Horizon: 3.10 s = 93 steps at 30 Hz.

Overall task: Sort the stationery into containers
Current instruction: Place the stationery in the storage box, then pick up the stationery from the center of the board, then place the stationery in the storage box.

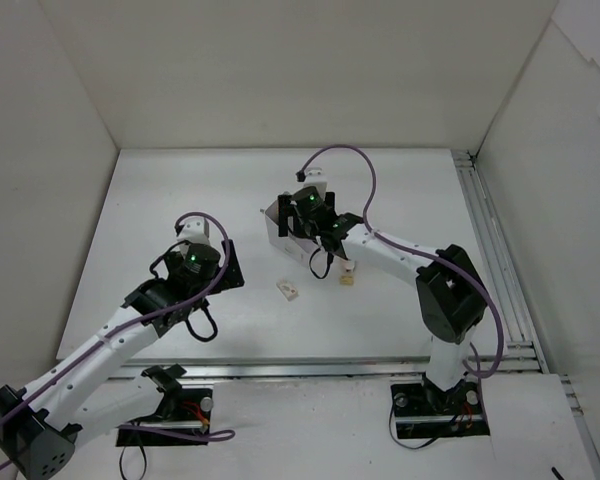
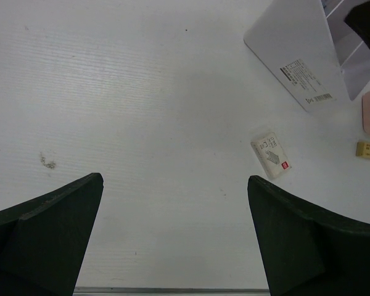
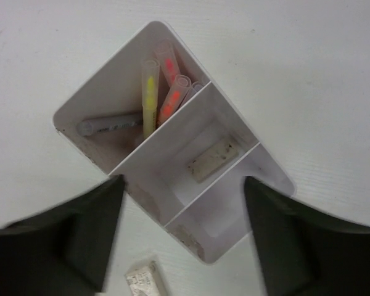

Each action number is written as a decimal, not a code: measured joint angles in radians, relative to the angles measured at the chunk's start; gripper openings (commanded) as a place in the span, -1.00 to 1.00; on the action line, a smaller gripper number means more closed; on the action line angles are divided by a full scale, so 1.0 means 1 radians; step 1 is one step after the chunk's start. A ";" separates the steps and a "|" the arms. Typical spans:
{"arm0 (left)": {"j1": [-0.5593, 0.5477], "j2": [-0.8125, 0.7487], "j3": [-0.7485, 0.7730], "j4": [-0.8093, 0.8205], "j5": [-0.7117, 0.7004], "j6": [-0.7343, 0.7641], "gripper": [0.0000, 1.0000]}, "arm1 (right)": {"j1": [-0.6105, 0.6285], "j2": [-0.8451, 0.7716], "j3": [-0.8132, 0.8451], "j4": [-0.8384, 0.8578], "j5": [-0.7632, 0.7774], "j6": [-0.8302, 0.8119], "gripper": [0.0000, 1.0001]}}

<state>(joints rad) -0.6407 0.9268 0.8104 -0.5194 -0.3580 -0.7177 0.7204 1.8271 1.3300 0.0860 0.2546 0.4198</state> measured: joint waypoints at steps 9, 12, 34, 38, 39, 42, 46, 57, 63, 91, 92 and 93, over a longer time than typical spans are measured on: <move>-0.009 0.064 0.023 0.034 0.067 0.011 0.99 | -0.017 -0.227 -0.166 -0.025 0.072 0.007 0.96; -0.031 0.137 0.042 0.056 0.100 0.013 0.99 | -0.049 -0.368 -0.244 -0.067 0.130 0.029 0.96; -0.180 0.880 0.449 0.035 0.258 -0.034 0.90 | -0.151 -0.676 -0.505 -0.186 0.230 0.093 0.96; -0.164 0.913 0.450 0.023 0.281 -0.066 0.67 | -0.153 -0.690 -0.509 -0.187 0.238 0.092 0.96; -0.158 0.920 0.450 0.023 0.286 -0.073 0.65 | -0.155 -0.696 -0.512 -0.187 0.240 0.092 0.96; -0.142 0.932 0.450 0.023 0.303 -0.087 0.50 | -0.158 -0.713 -0.524 -0.188 0.248 0.092 0.96; -0.131 0.944 0.454 0.016 0.301 -0.109 0.03 | -0.164 -0.730 -0.534 -0.188 0.260 0.089 0.96; -0.134 0.958 0.484 -0.045 0.249 -0.140 -1.00 | -0.166 -0.761 -0.540 -0.189 0.266 0.084 0.96; -0.196 0.832 0.473 -0.080 0.120 -0.033 -1.00 | -0.170 -0.778 -0.553 -0.190 0.273 0.076 0.96; -0.030 0.809 0.671 0.173 0.465 0.906 -0.94 | -0.187 -0.776 -0.553 -0.192 0.307 0.021 0.96; -0.025 0.818 0.684 0.174 0.467 0.911 -0.90 | -0.190 -0.776 -0.553 -0.192 0.307 0.020 0.96; -0.023 0.827 0.694 0.174 0.468 0.915 -0.90 | -0.192 -0.776 -0.553 -0.192 0.307 0.020 0.96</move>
<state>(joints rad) -0.6632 1.7538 1.5040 -0.3454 0.1104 0.1974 0.5289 1.0508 0.7769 -0.1059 0.5621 0.4400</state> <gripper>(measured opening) 0.275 0.979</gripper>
